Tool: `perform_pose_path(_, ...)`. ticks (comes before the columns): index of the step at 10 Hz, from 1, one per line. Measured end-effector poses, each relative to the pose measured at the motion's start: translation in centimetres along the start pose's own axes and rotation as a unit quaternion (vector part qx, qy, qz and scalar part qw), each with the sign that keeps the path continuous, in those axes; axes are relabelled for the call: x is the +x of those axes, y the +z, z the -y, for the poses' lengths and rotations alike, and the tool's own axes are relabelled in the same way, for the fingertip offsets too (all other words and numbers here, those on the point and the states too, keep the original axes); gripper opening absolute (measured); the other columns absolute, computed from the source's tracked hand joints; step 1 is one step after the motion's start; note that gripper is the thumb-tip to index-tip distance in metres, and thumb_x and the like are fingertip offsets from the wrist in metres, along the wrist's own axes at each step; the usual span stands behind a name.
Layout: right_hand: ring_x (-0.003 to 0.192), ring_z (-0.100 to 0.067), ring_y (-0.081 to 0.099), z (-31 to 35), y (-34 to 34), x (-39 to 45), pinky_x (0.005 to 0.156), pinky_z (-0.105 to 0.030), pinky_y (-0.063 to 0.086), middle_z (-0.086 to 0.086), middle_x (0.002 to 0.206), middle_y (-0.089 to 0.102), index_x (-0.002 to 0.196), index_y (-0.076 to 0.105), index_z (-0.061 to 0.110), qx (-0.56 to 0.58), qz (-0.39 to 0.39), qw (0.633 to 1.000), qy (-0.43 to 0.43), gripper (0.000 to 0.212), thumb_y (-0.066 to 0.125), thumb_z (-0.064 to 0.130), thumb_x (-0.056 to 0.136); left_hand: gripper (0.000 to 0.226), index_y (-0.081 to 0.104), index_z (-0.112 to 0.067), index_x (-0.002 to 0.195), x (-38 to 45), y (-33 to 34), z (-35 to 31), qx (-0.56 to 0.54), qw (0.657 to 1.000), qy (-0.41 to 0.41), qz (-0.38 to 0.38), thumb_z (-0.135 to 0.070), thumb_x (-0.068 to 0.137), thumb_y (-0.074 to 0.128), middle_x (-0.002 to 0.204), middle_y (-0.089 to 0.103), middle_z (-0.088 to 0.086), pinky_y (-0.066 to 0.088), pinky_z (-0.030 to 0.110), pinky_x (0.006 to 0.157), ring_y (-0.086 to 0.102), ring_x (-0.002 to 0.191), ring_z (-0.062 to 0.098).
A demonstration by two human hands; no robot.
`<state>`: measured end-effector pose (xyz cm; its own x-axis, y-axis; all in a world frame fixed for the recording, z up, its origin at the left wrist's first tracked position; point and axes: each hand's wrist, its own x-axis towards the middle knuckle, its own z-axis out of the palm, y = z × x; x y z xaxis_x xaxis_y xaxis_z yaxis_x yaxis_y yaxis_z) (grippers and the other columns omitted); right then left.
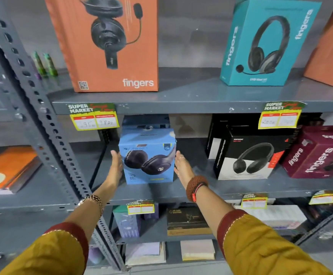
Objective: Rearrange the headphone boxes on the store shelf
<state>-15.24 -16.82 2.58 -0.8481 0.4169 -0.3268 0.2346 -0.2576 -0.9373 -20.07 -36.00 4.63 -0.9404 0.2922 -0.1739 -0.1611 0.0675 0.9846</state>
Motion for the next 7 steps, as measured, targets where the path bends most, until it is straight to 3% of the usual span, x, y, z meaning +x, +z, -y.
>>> perform_pose_path(1, 0.137, -0.027, 0.036, -0.2, 0.3, 0.0, 0.115, -0.042, 0.029, -0.014, 0.148, 0.039, 0.139, 0.036, 0.006, -0.014, -0.026, 1.0, -0.004, 0.064, 0.036, 0.048, 0.091, 0.048, 0.032, -0.045, 0.126, -0.3, 0.3, 0.1, -0.004, 1.0, 0.014, 0.01, -0.053, 0.093, -0.002, 0.128, 0.037, -0.014, 0.021, 0.031, 0.103, 0.033, 0.12, 0.007)
perform_pose_path(2, 0.135, -0.029, 0.038, -0.7, 0.2, 0.4, 0.114, -0.043, 0.031, -0.015, 0.146, 0.041, 0.138, 0.037, 0.004, -0.019, -0.042, 0.999, -0.009, 0.062, 0.035, 0.046, 0.093, 0.039, 0.03, -0.046, 0.117, -0.4, 0.4, 0.3, -0.007, 1.0, 0.019, 0.022, -0.052, 0.093, -0.001, 0.128, 0.038, -0.012, 0.02, 0.03, 0.103, 0.032, 0.122, 0.007)
perform_pose_path(3, 0.135, -0.03, 0.038, -0.6, 0.3, 0.3, 0.114, -0.044, 0.031, -0.016, 0.146, 0.04, 0.138, 0.036, 0.003, -0.022, -0.051, 0.998, -0.015, 0.062, 0.034, 0.045, 0.093, 0.04, 0.028, -0.046, 0.118, -0.5, 0.1, 0.1, -0.006, 1.0, 0.016, 0.025, -0.054, 0.093, -0.002, 0.137, 0.039, -0.008, 0.018, 0.033, 0.108, 0.031, 0.132, 0.011)
perform_pose_path(4, 0.14, -0.024, 0.03, -0.5, 0.6, 0.1, 0.118, -0.041, 0.023, -0.009, 0.154, 0.029, 0.144, 0.026, 0.012, -0.004, -0.021, 1.0, 0.011, 0.078, 0.031, 0.059, 0.082, 0.043, 0.03, -0.046, 0.12, -0.9, -0.1, -0.1, -0.006, 0.999, 0.025, 0.036, -0.053, 0.093, -0.002, 0.126, 0.038, -0.013, 0.02, 0.034, 0.107, 0.033, 0.121, 0.008)
perform_pose_path(5, 0.143, -0.02, 0.024, -0.7, 0.7, 0.0, 0.12, -0.04, 0.017, -0.002, 0.157, 0.021, 0.146, 0.023, 0.02, 0.0, -0.016, 1.0, 0.018, 0.079, 0.027, 0.062, 0.079, 0.052, 0.034, -0.041, 0.13, -0.6, -0.4, 0.5, -0.001, 0.999, 0.029, 0.041, -0.054, 0.093, 0.0, 0.127, 0.036, -0.018, 0.022, 0.032, 0.106, 0.034, 0.119, 0.004)
perform_pose_path(6, 0.143, -0.02, 0.024, -0.5, 1.0, -1.1, 0.12, -0.041, 0.019, -0.001, 0.157, 0.022, 0.145, 0.025, 0.021, -0.025, -0.028, 0.999, -0.008, 0.065, 0.029, 0.054, 0.089, 0.058, 0.035, -0.032, 0.139, -0.6, -0.9, 1.4, 0.042, 0.997, 0.067, -0.001, -0.057, 0.093, 0.01, 0.14, 0.041, -0.014, 0.025, 0.029, 0.108, 0.036, 0.132, 0.007)
perform_pose_path(7, 0.138, -0.021, 0.035, -0.2, 0.1, -3.6, 0.117, -0.036, 0.026, -0.002, 0.151, 0.036, 0.141, 0.034, 0.018, -0.085, -0.11, 0.983, -0.12, 0.048, 0.036, 0.034, 0.096, 0.047, 0.036, -0.026, 0.14, -2.4, -1.4, 2.1, 0.142, 0.958, 0.223, -0.115, -0.044, 0.097, 0.027, 0.146, 0.043, -0.007, 0.03, 0.027, 0.108, 0.039, 0.132, 0.004)
